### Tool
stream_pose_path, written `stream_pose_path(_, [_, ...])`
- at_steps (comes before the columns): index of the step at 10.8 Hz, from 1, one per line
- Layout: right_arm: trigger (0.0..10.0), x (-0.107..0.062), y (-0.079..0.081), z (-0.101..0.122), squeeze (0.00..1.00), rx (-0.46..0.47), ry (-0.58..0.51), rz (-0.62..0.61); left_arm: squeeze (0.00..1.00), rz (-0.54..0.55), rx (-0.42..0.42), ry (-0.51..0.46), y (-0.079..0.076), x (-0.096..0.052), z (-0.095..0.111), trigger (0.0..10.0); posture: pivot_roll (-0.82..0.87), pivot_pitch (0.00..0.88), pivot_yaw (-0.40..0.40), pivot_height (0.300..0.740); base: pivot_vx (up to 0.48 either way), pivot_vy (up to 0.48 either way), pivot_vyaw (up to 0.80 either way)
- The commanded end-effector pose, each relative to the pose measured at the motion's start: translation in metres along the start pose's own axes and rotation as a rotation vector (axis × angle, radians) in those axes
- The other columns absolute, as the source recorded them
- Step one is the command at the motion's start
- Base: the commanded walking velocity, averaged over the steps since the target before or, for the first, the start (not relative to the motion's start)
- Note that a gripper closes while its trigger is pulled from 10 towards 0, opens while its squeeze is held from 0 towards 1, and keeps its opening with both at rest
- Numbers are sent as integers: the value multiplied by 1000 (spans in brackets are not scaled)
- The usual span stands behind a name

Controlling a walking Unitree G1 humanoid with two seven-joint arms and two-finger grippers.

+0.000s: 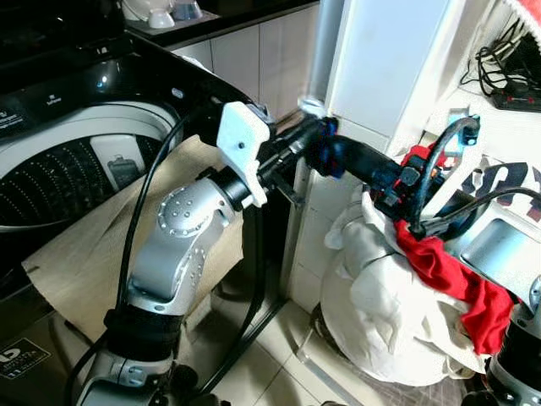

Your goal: Clothes washing

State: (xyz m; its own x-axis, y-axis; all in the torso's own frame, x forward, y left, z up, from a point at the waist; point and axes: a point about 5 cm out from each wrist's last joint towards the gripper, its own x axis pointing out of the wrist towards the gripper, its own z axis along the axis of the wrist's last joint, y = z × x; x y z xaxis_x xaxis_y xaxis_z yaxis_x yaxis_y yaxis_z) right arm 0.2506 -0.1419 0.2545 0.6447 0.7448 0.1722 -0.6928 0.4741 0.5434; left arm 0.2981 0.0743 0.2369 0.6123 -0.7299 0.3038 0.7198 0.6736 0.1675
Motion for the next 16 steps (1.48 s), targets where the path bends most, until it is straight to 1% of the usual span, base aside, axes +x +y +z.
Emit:
stream_pose_path(1, [10000, -1, 6, 6, 1000, -29, -28, 24, 0, 41, 35, -28, 9, 2, 8, 0, -105, 0, -10, 740, 0, 0, 0])
stream_pose_path(2, [10000, -2, 5, 9, 1000, -65, -39, -4, 0, 203, 134, -73, 35, -2, 21, 0, -105, 0, -7, 740, 0, 0, 0])
stream_pose_path(3, [10000, -2, 3, 9, 1000, -84, -32, -25, 0, 340, 191, -104, 54, -6, 31, 0, -105, 0, -7, 740, 0, 0, 0])
stream_pose_path(4, [10000, -1, 3, 4, 0, -174, 42, -54, 0, 563, 323, -91, 92, -21, 46, 0, -98, 0, -7, 740, 0, 0, 0])
stream_pose_path(5, [10000, 3, 5, -1, 0, -278, 106, -79, 0, 656, 387, -22, 113, -29, 46, 0, -97, 0, -8, 740, 0, 0, 0])
stream_pose_path(6, [10000, 12, 14, -8, 0, -405, 190, -55, 0, 766, 484, 193, 141, -40, 33, 0, -97, 0, -8, 740, 0, 0, 0])
stream_pose_path(7, [10000, 22, 20, -16, 0, -537, 254, -55, 0, 910, 500, 384, 170, -61, 21, 10000, -99, 0, -3, 740, 0, 0, 0])
stream_pose_path(8, [10000, 26, 22, -19, 0, -574, 263, -44, 0, 947, 479, 443, 182, -71, 13, 10000, -98, 0, -4, 740, 0, 0, 0])
stream_pose_path(9, [10000, 29, 25, -22, 0, -583, 250, -26, 0, 946, 409, 442, 188, -74, 7, 10000, -99, 0, -3, 740, 0, 0, 0])
stream_pose_path(10, [10000, 32, 29, -27, 0, -590, 248, 2, 1000, 916, 394, 462, 191, -73, 4, 10000, -99, 0, -3, 740, 0, 0, 0])
stream_pose_path(12, [10000, 34, 30, -31, 0, -610, 261, 12, 1000, 932, 382, 497, 195, -74, 1, 10000, -105, 0, -1, 740, 0, 0, 0])
stream_pose_path(14, [10000, 33, 29, -33, 0, -624, 270, 13, 1000, 910, 356, 515, 196, -73, -3, 10000, -108, 0, 0, 740, 0, 0, 0])
stream_pose_path(16, [10000, 33, 27, -33, 0, -632, 268, 1, 1000, 897, 352, 520, 197, -72, -5, 10000, -109, 0, 2, 740, 0, 0, 0])
